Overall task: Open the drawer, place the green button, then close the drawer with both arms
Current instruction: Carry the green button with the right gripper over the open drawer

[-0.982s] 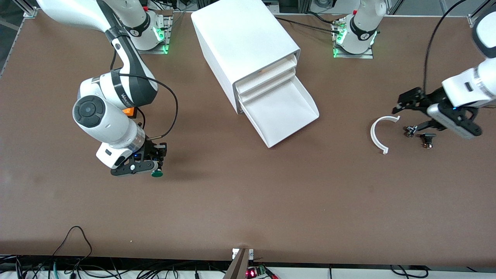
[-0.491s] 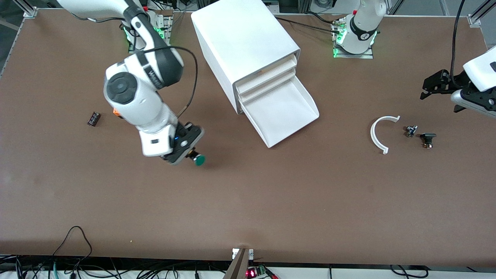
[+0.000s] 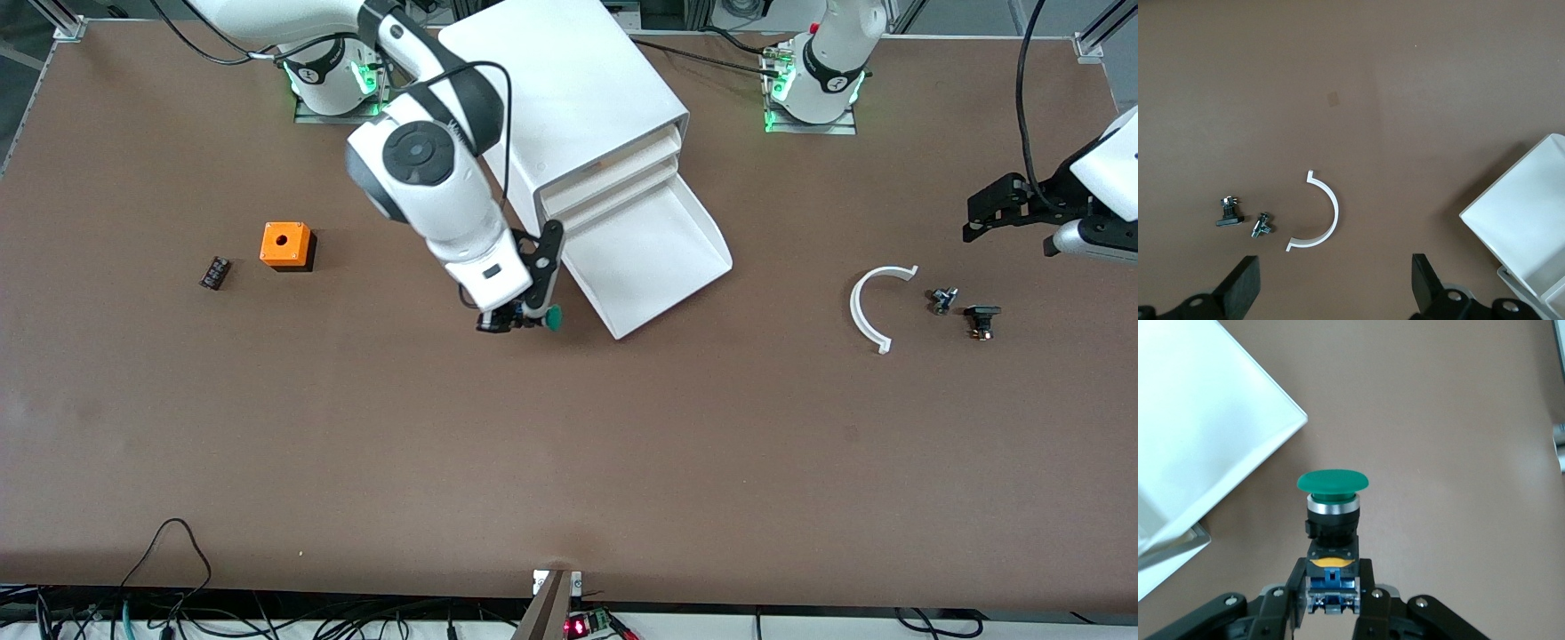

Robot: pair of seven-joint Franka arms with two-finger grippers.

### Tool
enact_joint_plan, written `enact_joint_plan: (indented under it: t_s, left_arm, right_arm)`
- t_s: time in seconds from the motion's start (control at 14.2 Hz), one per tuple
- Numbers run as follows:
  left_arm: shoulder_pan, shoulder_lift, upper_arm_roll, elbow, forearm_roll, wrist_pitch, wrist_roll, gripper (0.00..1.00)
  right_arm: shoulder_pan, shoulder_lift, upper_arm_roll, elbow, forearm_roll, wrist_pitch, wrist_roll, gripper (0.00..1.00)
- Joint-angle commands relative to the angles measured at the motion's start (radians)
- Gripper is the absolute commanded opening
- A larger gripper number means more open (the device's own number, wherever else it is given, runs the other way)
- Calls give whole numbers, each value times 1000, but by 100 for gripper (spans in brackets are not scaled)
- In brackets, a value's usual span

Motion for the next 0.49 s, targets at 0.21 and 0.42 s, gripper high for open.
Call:
enact_joint_plan:
  t_s: [0.21, 0.42]
  left_arm:
    - [-14, -9, -1, 33, 42, -51, -35, 100]
    - [-14, -11, -1, 31, 52, -51, -35, 100]
  right_arm:
    - [137, 112, 21, 153, -129, -129, -75, 23]
    - [222, 147, 15, 180, -139, -178, -94, 23]
